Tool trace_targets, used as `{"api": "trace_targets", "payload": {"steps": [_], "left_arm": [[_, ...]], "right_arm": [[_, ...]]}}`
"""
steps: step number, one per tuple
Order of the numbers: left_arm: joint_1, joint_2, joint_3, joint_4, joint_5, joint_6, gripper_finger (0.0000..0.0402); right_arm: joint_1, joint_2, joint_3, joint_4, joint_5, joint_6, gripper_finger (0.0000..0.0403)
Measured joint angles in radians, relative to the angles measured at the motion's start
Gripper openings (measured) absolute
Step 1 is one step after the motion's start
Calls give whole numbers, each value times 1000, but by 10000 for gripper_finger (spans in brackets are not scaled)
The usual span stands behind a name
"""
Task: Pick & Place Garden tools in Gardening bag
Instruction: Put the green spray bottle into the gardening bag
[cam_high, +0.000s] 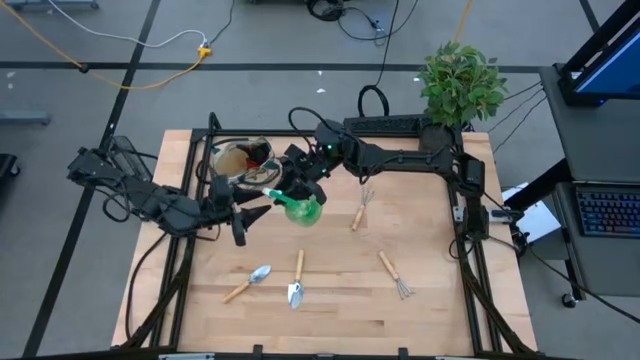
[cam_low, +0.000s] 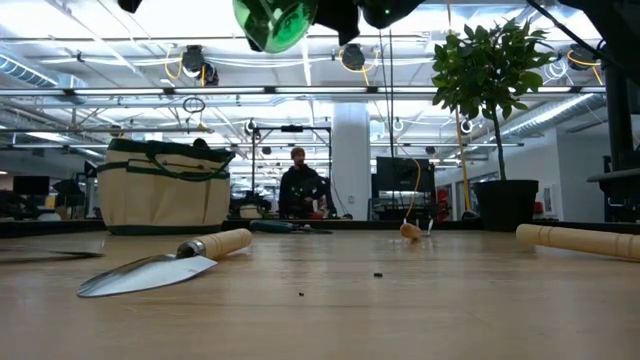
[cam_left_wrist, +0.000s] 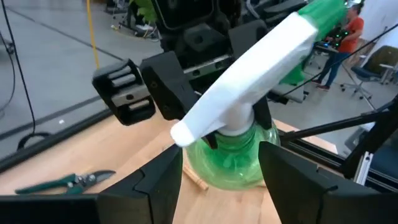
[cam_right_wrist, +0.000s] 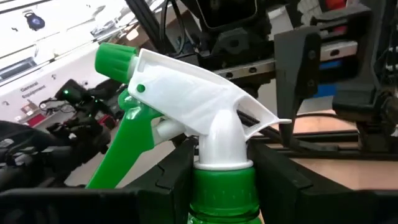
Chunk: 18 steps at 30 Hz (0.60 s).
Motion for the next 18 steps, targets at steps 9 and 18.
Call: {"api": "trace_targets", "payload": {"steps": [9,18], "left_arm": [[0,-60,0,-16,-6,152,218],[4,-24,0,-7,-8,209,218]], "right_arm": [[-1,0,0,-96,-92,-4,130],[2,0,0,-115,-93,-23,130]]}}
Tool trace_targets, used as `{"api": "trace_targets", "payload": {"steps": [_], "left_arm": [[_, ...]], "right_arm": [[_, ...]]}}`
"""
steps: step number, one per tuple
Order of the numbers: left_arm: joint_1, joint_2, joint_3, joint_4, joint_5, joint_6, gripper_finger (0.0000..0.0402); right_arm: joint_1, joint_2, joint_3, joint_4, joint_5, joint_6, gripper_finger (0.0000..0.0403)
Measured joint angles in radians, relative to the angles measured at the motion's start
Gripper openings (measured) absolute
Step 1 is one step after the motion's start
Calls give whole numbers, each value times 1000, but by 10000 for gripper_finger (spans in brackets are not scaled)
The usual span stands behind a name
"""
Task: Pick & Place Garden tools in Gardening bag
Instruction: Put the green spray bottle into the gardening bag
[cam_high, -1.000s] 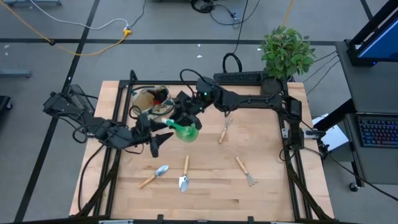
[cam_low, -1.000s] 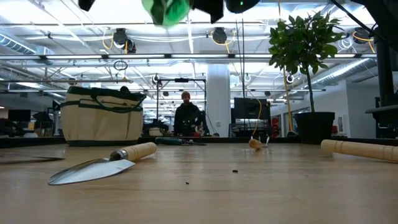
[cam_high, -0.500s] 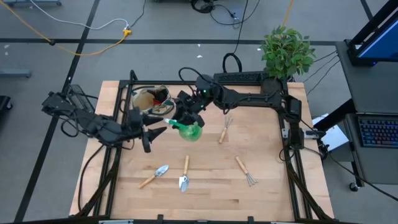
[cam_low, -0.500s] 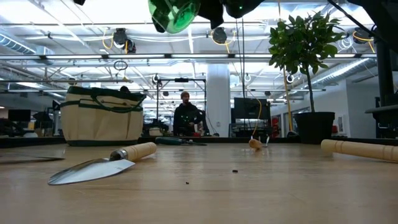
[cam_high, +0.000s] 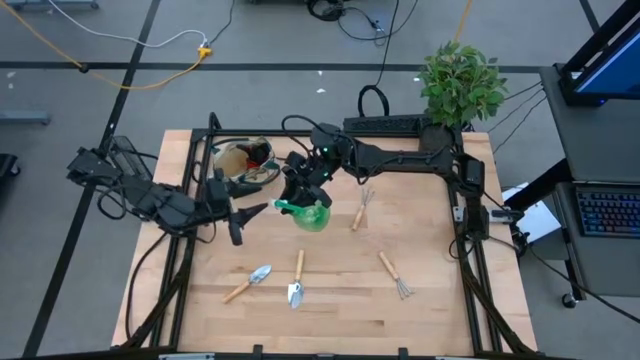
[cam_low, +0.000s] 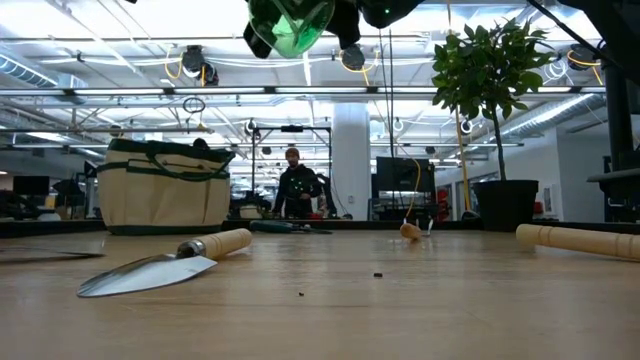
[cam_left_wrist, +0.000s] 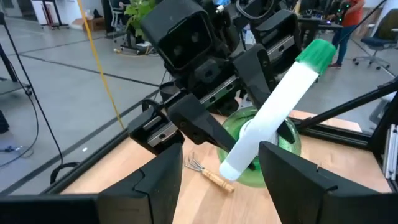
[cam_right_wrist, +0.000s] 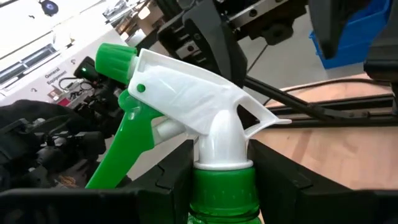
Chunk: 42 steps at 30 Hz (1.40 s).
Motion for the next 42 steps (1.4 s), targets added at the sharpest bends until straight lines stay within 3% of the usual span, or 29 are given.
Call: {"api": "trace_targets", "payload": {"steps": [13,25,29,37,42], "left_arm": [[66,22,0,106,152,83,218],[200,68,0,150,440,90,216],[228,65,0,183,523,112,184],[283,77,0,205,681,135,60],[299,84,0,195,694,131,65]], "right_arm": [[0,3,1,-14,6,0,130],[0,4,1,-47,8,-4,130],[0,4,-13,-42,7,-3,130],[7,5,-69,-21,-3,28,130],[20,6,-71,-19,-5,31,130]]}}
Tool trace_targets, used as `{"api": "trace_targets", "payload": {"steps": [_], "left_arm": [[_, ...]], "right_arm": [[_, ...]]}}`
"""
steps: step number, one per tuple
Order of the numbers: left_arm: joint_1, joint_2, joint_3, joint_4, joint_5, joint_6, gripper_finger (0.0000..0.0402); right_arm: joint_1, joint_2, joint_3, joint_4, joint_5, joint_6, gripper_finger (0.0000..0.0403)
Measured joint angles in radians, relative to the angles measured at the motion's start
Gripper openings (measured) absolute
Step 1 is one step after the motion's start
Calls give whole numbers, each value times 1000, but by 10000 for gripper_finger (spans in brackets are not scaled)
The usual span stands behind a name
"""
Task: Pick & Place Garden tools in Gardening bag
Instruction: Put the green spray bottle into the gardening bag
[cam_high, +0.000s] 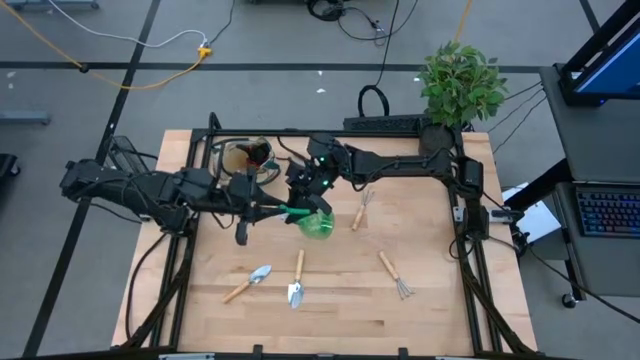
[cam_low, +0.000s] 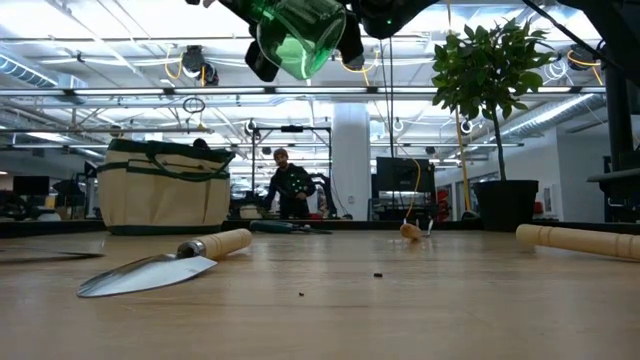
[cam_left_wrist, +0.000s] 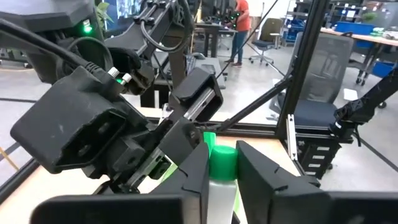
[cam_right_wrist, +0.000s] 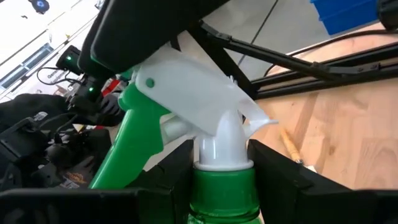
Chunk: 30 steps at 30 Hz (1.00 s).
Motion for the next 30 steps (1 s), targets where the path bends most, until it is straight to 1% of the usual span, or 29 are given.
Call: {"api": "trace_targets", "payload": {"steps": [2,5,8,11,13,15,18,22,27,28,30], "left_arm": [[4,0,0,-2,-1,-5,98],[4,-2,-2,-19,-7,-17,157],[4,-6,-2,-30,-8,-53,201],[4,-4,-2,-57,-7,-69,223],[4,-5,-2,-56,-12,-75,225],[4,-5,-2,-58,-12,-75,221],[4,-4,-2,-67,-7,-74,201],[4,-5,-2,-78,7,-55,150],[4,-5,-1,-82,16,-27,61],[4,-6,-1,-85,19,-16,50],[3,-6,-1,-85,24,-9,51]], "right_arm": [[0,0,0,7,-13,18,130],[0,-2,1,29,-18,41,130],[-2,-2,2,45,-18,57,130],[-2,-2,2,54,-19,64,130],[-2,-2,2,55,-20,64,130],[0,-2,2,53,-19,65,130],[2,-2,2,53,-18,65,130],[6,-2,2,53,-13,71,130],[17,-2,2,70,5,76,130],[20,-2,2,70,7,76,130],[24,-2,2,71,10,74,130]]}}
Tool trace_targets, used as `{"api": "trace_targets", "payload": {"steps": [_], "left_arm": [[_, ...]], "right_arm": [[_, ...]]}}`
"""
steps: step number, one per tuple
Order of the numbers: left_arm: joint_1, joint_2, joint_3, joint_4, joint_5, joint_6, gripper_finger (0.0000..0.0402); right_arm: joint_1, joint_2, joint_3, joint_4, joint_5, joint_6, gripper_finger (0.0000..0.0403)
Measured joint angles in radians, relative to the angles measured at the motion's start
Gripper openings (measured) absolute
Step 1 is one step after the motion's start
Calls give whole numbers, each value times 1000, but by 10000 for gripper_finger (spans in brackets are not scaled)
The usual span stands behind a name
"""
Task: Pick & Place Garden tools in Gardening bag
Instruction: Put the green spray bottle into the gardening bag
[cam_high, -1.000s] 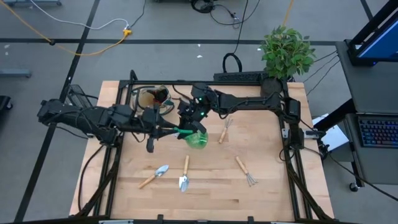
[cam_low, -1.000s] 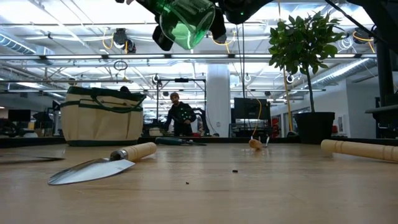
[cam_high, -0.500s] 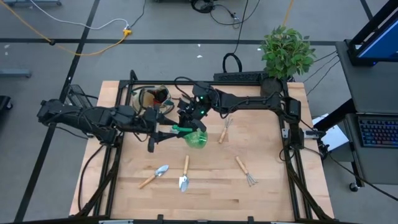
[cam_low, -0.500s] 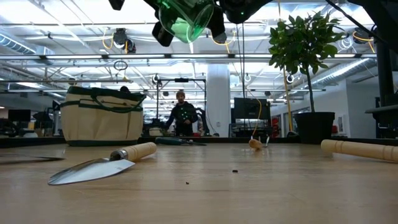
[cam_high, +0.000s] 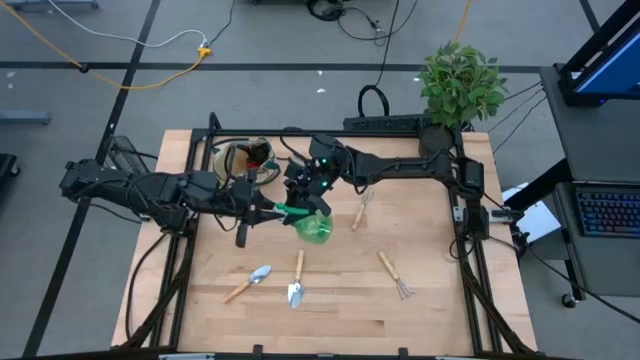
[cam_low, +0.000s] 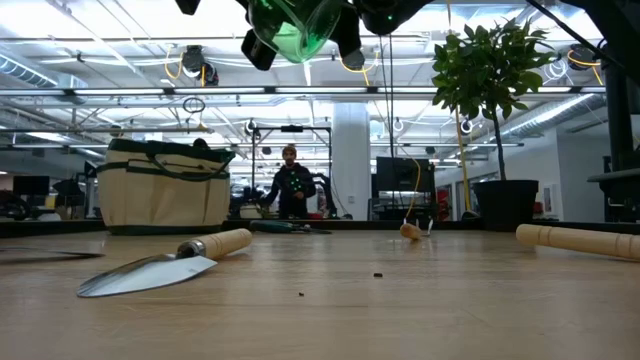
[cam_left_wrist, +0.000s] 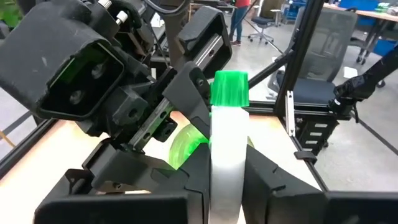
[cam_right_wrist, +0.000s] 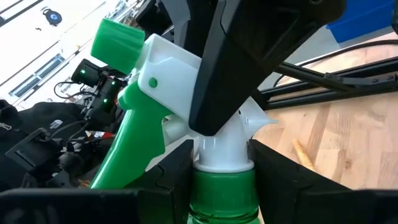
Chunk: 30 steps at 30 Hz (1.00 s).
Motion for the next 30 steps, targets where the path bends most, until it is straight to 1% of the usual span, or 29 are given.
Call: {"api": "trace_targets", "payload": {"steps": [6,17,23,30], "left_arm": [[0,0,1,-11,7,-9,51],[1,-29,2,-55,3,-39,53],[-3,-62,1,-105,-4,-77,53],[-3,-101,1,-173,-54,-100,53]], "right_arm": [[2,0,0,-1,13,-3,142],[-2,0,0,-40,51,1,190],[-21,0,0,-59,26,-8,219],[-51,-1,0,-91,25,-17,245]]}}
